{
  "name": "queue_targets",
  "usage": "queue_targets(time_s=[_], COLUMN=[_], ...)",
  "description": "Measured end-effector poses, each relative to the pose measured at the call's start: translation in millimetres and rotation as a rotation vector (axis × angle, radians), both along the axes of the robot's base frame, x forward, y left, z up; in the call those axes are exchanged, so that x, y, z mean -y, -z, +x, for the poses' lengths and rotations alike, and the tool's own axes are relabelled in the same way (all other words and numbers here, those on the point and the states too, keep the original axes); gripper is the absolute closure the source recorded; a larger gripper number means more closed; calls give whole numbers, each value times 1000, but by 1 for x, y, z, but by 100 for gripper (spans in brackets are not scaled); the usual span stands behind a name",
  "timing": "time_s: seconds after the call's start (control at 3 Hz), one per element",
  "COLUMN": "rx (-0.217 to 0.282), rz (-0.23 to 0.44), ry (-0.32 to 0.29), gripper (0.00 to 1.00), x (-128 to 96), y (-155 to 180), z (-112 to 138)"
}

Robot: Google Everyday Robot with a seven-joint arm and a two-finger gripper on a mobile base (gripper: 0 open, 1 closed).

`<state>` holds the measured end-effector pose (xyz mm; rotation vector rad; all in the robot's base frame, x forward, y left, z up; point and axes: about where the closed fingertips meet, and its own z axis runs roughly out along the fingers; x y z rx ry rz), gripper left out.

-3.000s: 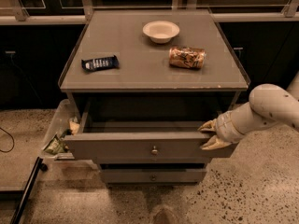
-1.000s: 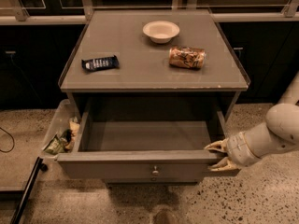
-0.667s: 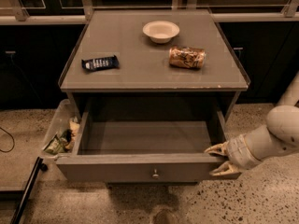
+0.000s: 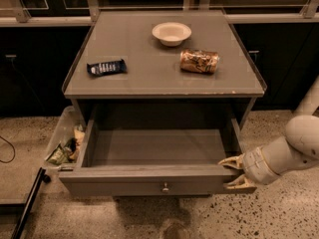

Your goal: Open top drawer

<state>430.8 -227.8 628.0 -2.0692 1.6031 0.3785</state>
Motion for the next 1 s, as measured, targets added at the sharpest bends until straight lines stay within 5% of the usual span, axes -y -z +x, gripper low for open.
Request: queue_targets(time_s=[1.0], rx=[3], rz=[13], ry=[-14], gripper=[100], x=[8], y=[4], z=[-30])
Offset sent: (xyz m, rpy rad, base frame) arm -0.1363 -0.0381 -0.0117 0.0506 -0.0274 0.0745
